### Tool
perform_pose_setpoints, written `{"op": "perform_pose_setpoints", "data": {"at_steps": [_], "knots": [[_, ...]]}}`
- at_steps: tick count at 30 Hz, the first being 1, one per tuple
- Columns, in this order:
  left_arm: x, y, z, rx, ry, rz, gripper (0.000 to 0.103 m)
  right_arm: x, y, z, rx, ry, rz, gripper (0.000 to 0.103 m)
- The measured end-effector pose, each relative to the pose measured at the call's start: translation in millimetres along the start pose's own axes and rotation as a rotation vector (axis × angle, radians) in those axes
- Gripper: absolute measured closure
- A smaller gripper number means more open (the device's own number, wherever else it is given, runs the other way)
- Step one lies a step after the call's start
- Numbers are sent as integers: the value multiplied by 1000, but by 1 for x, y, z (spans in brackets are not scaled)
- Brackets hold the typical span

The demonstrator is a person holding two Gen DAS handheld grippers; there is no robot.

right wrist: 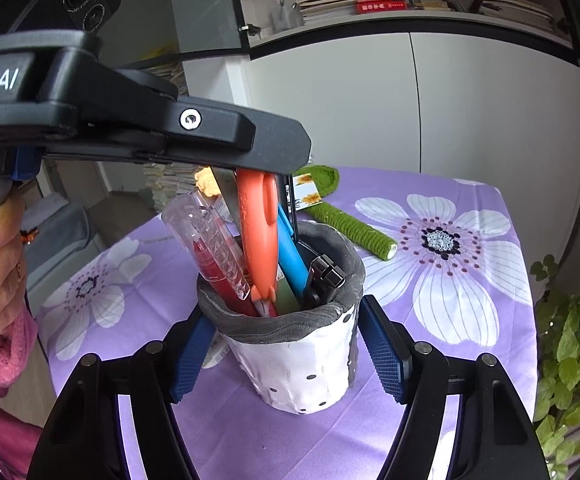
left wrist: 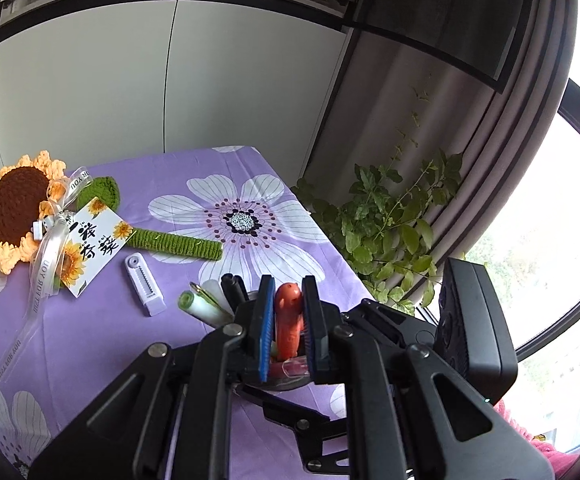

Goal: Organize stationery
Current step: 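Open the left tool and move it over the white eraser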

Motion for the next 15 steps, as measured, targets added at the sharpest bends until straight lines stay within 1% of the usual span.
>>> {"op": "perform_pose_setpoints", "data": {"at_steps": [3, 7, 11, 13, 14, 15], "knots": [[5, 2, 6, -8, -6, 17, 92, 0, 0, 0, 0, 5, 4, 30], [7, 3, 9, -11, -37, 7, 92, 0, 0, 0, 0, 1, 0, 30], [9, 4, 12, -30, -44, 27, 91, -1, 0, 0, 0, 9, 5, 30], [10, 5, 13, -38, -43, 38, 83, 0, 0, 0, 0, 6, 3, 30], [10, 6, 13, -39, -39, 45, 76, 0, 0, 0, -1, 3, 4, 30], [10, 9, 12, -34, -37, 47, 73, 1, 0, 0, 0, 1, 2, 30]]}}
Point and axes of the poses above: each gripper's, at about its wrist camera, not at the fingertips, and y roughly against the way its jaws point, x to its right, z to its underside, the point moved 7 cm from there along -y, roughly the way its jaws point, and after that the axes turned 5 degrees about -y, right-handed, at the moved point
